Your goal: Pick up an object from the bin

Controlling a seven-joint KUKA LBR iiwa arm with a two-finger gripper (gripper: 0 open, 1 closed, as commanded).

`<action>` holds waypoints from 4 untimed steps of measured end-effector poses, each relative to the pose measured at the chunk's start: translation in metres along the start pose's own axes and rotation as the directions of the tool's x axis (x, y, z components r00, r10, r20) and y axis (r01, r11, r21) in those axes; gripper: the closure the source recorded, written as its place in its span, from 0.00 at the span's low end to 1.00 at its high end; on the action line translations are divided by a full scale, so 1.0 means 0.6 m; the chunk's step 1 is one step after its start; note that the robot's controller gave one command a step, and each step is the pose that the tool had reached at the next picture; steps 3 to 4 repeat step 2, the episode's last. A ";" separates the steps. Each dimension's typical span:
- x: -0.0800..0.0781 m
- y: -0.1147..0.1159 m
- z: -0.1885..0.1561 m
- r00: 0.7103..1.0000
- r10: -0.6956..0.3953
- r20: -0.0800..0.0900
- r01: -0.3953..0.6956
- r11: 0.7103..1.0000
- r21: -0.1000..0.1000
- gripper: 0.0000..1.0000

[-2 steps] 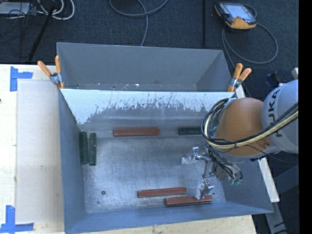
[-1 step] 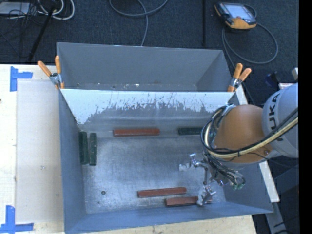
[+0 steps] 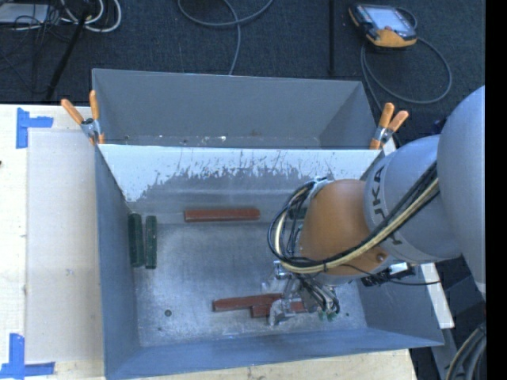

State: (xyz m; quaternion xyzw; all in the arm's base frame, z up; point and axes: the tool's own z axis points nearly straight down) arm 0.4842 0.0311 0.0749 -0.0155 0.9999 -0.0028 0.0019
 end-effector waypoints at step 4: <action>-0.002 0.005 -0.344 1.000 0.016 -0.008 -0.017 1.000 -0.006 1.00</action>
Offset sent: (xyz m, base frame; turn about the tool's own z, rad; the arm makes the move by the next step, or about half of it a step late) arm 0.0008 0.0041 0.2279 0.0198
